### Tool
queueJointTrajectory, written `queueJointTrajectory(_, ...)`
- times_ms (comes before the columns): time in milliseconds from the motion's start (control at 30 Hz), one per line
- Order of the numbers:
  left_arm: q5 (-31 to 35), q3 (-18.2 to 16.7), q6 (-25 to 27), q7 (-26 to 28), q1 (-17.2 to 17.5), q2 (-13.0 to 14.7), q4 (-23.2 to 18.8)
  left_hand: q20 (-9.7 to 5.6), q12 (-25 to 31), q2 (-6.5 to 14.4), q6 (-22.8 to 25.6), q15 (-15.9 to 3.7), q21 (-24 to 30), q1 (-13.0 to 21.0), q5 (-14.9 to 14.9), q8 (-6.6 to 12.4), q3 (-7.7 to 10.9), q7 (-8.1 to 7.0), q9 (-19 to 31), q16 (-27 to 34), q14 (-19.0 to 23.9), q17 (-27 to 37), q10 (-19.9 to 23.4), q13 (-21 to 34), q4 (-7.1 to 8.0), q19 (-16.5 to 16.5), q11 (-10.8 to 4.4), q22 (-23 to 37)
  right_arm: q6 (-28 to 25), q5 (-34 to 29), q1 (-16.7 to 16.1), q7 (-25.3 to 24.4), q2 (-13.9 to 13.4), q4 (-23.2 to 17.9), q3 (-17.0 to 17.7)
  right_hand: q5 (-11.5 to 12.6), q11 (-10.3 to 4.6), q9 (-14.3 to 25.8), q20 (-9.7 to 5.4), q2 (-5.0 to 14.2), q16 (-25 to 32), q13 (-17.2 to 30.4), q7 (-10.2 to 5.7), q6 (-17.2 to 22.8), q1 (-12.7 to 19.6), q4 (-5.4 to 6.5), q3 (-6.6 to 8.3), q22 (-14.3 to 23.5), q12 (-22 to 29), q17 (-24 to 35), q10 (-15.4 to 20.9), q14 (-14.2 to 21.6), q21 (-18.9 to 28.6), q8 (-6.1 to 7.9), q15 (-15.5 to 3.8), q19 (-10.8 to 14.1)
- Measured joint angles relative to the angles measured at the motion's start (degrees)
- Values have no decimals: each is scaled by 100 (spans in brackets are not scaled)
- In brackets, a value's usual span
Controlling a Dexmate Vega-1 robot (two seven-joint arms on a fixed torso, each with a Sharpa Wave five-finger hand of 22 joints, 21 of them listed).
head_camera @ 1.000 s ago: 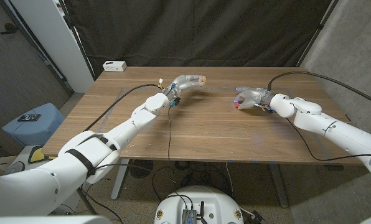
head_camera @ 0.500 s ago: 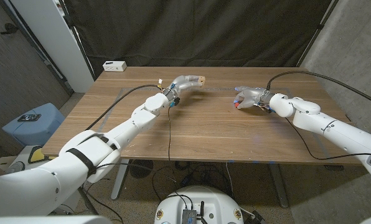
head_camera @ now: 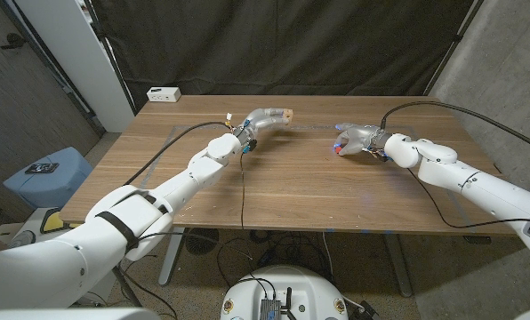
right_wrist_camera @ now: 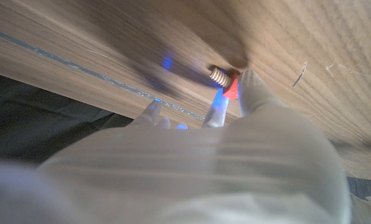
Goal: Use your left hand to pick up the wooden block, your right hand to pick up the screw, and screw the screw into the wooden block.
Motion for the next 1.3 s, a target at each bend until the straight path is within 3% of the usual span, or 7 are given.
queueJointTrajectory(567,-38,-13,80,26,60,9,-97,0,-21,0,45,0,0,-2,-2,-24,-7,0,4,23,0,0,17,14,-7,0,18,0,-1,-113,19,-1,-20,-43,-27,0,32,29,11,5,0,0,1,102,60,16,-16,-1,0,-1,31,0,0,44,0,10)
queueJointTrajectory(1300,-92,-37,167,23,96,8,-147,0,-40,26,41,0,0,-31,-7,-1,-60,0,0,22,0,1,47,18,-10,0,-14,0,10,-202,55,-32,10,-12,-63,0,12,82,31,30,0,0,11,358,91,16,-16,-1,0,28,113,22,0,217,-23,30)
